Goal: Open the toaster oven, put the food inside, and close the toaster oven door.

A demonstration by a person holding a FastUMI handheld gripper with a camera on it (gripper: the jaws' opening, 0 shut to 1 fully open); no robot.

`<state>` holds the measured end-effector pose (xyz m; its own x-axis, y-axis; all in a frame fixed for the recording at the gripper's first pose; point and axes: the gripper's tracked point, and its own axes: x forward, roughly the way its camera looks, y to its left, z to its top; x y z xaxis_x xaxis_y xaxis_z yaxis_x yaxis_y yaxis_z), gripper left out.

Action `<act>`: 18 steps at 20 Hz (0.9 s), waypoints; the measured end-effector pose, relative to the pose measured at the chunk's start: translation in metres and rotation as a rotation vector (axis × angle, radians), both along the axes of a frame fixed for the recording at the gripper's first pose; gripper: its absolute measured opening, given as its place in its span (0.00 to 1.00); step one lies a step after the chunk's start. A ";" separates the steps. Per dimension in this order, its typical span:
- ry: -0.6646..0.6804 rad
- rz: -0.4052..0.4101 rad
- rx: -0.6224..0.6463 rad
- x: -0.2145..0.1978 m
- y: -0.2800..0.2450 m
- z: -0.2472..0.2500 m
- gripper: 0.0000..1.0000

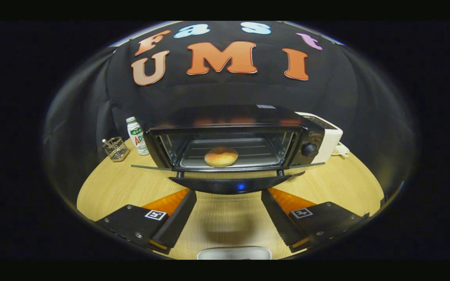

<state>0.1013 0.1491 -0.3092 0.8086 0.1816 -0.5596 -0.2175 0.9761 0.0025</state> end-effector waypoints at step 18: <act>-0.101 -0.042 0.057 0.035 -0.009 0.059 0.99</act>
<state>0.1367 0.1400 -0.2502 0.8678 0.1759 -0.4648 -0.1788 0.9831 0.0382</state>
